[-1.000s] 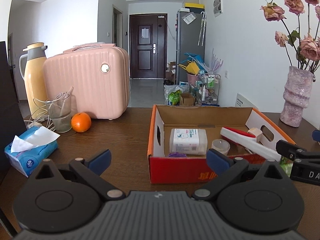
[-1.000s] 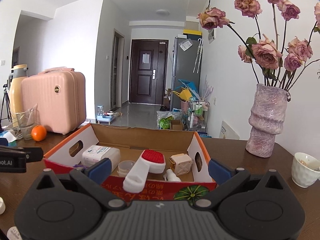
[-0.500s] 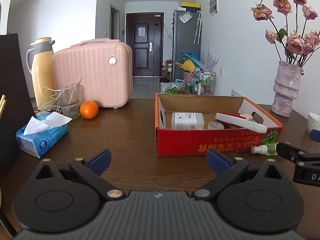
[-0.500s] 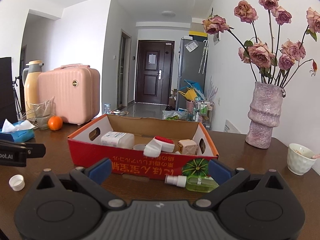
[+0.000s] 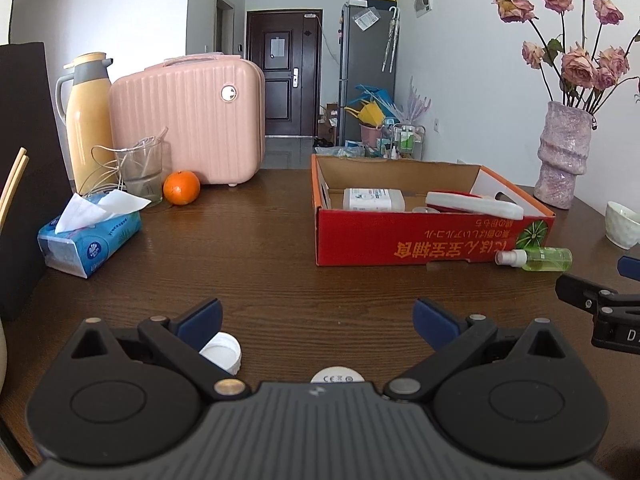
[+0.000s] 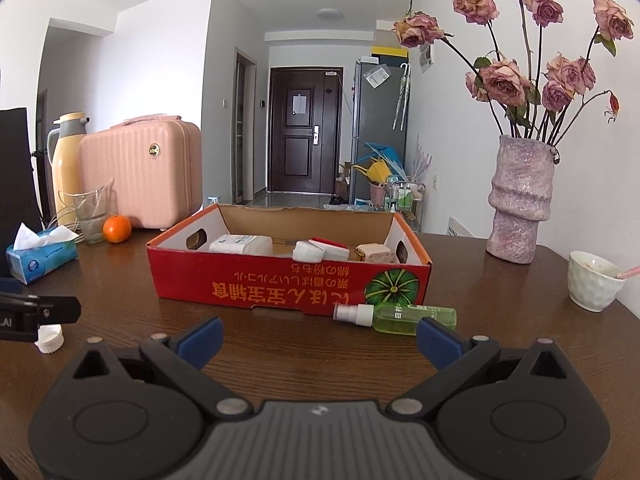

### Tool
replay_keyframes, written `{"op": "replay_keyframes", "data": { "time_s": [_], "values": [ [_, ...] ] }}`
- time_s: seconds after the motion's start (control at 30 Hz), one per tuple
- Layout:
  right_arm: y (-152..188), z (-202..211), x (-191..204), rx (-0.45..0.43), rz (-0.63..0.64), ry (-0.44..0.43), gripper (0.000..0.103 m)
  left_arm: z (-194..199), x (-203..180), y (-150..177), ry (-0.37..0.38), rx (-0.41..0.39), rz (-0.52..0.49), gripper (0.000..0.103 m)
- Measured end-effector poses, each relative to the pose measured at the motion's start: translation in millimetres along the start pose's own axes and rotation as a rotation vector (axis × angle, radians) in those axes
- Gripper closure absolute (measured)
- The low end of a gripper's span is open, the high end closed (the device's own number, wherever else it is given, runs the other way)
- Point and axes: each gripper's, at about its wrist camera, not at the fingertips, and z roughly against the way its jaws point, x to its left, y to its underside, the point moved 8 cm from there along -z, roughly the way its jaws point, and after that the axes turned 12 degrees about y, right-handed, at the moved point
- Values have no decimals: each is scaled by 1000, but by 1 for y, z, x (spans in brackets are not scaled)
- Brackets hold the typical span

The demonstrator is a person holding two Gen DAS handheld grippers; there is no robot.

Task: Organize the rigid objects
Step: 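Lower the left gripper onto the white round disc container and close it, then lift the white disc container with the left gripper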

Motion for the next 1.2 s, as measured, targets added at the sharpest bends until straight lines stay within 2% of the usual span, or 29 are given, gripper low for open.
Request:
{"op": "replay_keyframes", "data": {
  "time_s": [0.2, 0.37, 0.57, 0.6, 0.63, 0.67, 0.7, 0.9, 1.2],
  "values": [
    [2, 0, 0, 6, -2, 4, 0, -13, -5, 22, 59, 123, 4, 1],
    [4, -1, 2, 17, 1, 0, 0, -23, -8, 34, 71, 186, -3, 10],
    [8, 0, 7, 27, 13, -16, 0, -37, -4, 43, 60, 243, 12, 30],
    [8, 1, 8, 29, 14, -18, 0, -39, -4, 45, 57, 253, 10, 36],
    [9, 0, 8, 31, 15, -19, 0, -42, -4, 48, 58, 269, 8, 48],
    [9, 0, 8, 32, 15, -18, 0, -43, -4, 48, 49, 269, -6, 53],
    [9, 0, 8, 33, 15, -18, 0, -43, -5, 48, 45, 265, -14, 62],
    [11, -1, 8, 42, 17, -15, 0, -41, -7, 48, 62, 259, -18, 63],
    [13, -5, 6, 54, 9, -3, 0, -28, -9, 35, 51, 180, -32, 63]
  ]
}}
